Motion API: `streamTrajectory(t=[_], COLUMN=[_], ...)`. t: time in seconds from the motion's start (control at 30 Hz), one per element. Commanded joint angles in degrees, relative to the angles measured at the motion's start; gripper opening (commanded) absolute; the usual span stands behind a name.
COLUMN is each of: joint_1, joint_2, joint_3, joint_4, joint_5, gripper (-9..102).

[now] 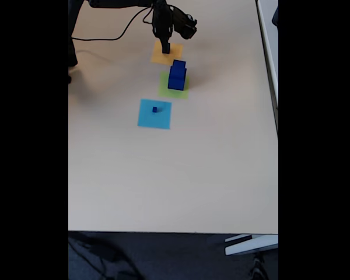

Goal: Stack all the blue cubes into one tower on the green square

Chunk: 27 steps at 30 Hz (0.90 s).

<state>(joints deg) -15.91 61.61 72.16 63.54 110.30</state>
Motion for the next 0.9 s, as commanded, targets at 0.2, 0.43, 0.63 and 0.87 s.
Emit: streamTrajectory(t=[0.2, 0.43, 0.63, 0.87], joint_1=[0.97, 1.32, 1.58, 3.34], joint_2=[0.35, 0.97, 1.67, 5.98], joint_3=[0.0, 0.88, 1.85, 0.26], joint_4=[-1.58, -2.11, -4.57, -5.71], joint_5=[-1.58, -2.64, -4.04, -8.7], gripper=[16, 6, 2, 1])
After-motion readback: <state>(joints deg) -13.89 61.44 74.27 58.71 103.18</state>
